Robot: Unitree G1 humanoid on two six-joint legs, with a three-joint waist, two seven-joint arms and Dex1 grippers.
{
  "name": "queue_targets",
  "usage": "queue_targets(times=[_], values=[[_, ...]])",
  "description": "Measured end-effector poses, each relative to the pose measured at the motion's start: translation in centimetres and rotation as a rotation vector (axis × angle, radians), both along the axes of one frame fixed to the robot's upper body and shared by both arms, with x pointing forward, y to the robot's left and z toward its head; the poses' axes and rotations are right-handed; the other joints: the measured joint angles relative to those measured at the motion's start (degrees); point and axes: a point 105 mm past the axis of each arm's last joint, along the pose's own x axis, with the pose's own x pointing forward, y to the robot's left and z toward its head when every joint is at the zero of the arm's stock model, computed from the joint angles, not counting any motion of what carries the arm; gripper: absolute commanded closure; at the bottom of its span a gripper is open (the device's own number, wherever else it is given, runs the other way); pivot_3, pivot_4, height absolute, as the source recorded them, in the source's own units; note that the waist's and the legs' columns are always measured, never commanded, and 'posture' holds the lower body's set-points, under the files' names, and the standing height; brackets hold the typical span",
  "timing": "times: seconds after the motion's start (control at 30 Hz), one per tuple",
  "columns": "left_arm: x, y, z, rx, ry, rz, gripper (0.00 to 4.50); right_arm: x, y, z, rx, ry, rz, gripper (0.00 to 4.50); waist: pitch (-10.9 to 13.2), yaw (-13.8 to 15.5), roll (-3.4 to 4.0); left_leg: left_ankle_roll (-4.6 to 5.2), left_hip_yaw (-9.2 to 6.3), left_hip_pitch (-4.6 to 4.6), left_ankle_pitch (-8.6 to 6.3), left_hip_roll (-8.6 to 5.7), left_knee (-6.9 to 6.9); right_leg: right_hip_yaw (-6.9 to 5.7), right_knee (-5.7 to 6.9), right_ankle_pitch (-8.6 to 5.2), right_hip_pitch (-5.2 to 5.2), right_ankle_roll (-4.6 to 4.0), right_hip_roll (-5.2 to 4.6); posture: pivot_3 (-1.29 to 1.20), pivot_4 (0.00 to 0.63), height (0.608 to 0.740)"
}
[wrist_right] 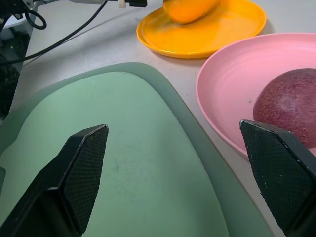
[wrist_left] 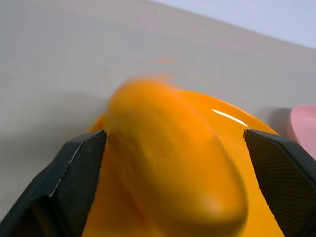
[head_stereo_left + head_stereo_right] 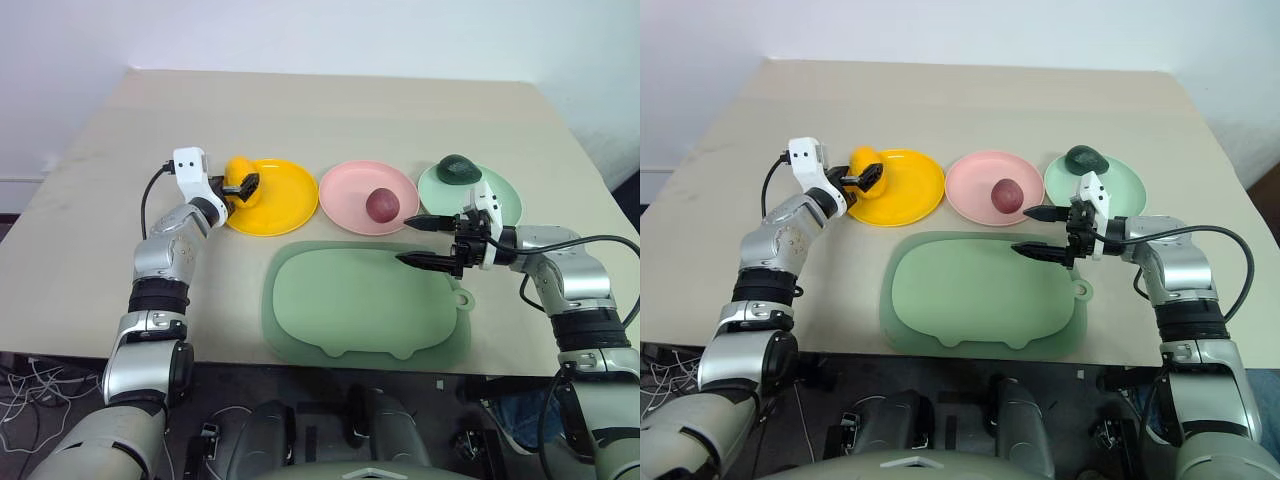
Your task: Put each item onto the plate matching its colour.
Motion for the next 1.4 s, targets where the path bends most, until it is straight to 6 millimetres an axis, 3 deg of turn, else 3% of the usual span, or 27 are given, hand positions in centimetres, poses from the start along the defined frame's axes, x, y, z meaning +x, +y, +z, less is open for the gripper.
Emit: queue_targets(times=[0.27,0.4,0.53,0.6,0.67,0.8,0.97,1.13,1.23,1.4], values=[[-1.0,-1.4,1.9,-0.156,-0.009,-0.144,0.02,0.0,0.0,-0.1,0.0,0.003,-0.003,0.0,0.0,0.0,0.0,0.0,-0.02,-0.03,0.0,0.01,0.01,0.0,0.0,0.0,-0.02,0.0,0.0,0.0,0.15,0.74],[-2.2,-1.6,4.0,-0.197,-0.033,-0.258,0.02,0.0,0.1,-0.1,0.008,0.006,-0.003,0.0,0.0,-0.1,-0.01,-0.01,-0.04,-0.05,0.01,0.01,0.02,0.0,0.01,0.0,-0.03,0.0,0.01,0.0,0.15,0.74],[-4.2,-0.2,6.8,-0.152,-0.065,-0.365,0.02,0.1,0.6,-0.3,0.027,0.011,-0.006,0.0,0.0,-0.5,0.02,-0.02,-0.03,-0.07,0.01,0.07,-0.01,0.01,0.03,-0.01,-0.1,-0.01,0.07,0.0,0.15,0.74],[-5.3,1.7,7.6,-0.031,-0.108,-0.356,0.02,0.3,1.1,-0.2,0.044,0.007,0.002,0.0,0.0,-0.9,0.05,-0.03,-0.01,-0.05,0.01,0.08,-0.04,0.02,0.03,-0.02,-0.11,-0.02,0.08,0.0,0.15,0.74],[-6.2,3.0,7.2,0.031,-0.107,-0.358,0.02,0.5,1.6,0.0,0.059,0.004,0.009,0.0,0.1,-1.2,0.09,-0.03,-0.02,-0.07,0.02,0.08,-0.04,0.02,0.04,-0.02,-0.11,-0.02,0.08,0.0,0.15,0.74],[-7.8,3.7,6.2,0.084,-0.099,-0.414,0.02,0.8,2.4,1.3,0.079,-0.022,0.041,0.0,0.1,-1.1,0.09,-0.04,-0.1,-0.26,0.02,0.07,0.03,-0.01,0.04,-0.02,-0.21,-0.02,0.03,0.0,0.15,0.74],[-10.8,4.1,7.5,0.071,-0.155,-0.523,0.02,0.2,2.6,1.5,0.114,0.014,0.098,0.0,0.1,-1.2,0.1,-0.03,-0.09,-0.28,0.02,0.09,0.02,-0.02,0.01,-0.02,-0.23,-0.02,0.03,0.0,0.15,0.74],[-16.4,1.2,7.9,-0.174,-0.041,-0.902,0.02,0.1,2.2,1.4,0.11,0.025,0.096,0.0,0.1,-1.1,0.15,-0.03,-0.14,-0.27,0.02,0.12,0.02,-0.01,0.04,-0.04,-0.23,0.0,0.01,0.0,0.15,0.74],[-17.6,-0.3,8.1,-0.175,-0.057,-1.011,0.02,0.1,2.2,1.4,0.11,0.026,0.095,0.0,0.1,-1.1,0.15,-0.03,-0.14,-0.23,0.02,0.03,0.03,0.01,0.05,-0.04,-0.2,0.0,0.02,0.0,0.15,0.74],[-17.6,-2.4,6.9,-0.171,-0.118,-1.091,0.02,-0.1,2.6,1.8,0.102,0.007,0.102,0.0,0.1,-1.3,0.15,-0.05,-0.11,-0.26,0.03,0.02,0.02,0.01,0.05,-0.03,-0.23,-0.02,0.06,0.0,0.15,0.74]])
